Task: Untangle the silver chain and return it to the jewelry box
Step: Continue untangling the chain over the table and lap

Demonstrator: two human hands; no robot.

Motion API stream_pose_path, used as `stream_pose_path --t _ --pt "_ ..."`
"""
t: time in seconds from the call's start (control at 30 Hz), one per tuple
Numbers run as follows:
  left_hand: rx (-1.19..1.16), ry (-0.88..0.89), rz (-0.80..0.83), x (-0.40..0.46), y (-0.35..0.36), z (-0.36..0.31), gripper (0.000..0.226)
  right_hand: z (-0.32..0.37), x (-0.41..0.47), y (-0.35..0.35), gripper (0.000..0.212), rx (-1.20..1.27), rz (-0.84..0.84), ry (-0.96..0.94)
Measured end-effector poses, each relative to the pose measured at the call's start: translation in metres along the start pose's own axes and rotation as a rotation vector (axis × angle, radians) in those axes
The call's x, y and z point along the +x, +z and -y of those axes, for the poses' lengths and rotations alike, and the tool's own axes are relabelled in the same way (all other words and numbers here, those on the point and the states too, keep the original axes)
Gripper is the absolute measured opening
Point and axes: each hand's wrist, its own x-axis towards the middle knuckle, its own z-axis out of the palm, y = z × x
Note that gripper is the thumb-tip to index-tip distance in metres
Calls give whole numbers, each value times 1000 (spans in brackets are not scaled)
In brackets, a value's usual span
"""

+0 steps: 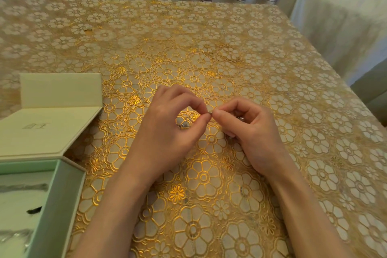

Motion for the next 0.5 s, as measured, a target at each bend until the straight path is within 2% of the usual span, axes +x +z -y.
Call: stream_pose_path --t 0.17,0.5 --pt "-53 -32 -13 1 -1 -2 5 0 0 1 7 5 -3 29" --pt "-26 -45 -48 1 2 -1 6 -3 1 2 8 -1 2 35"
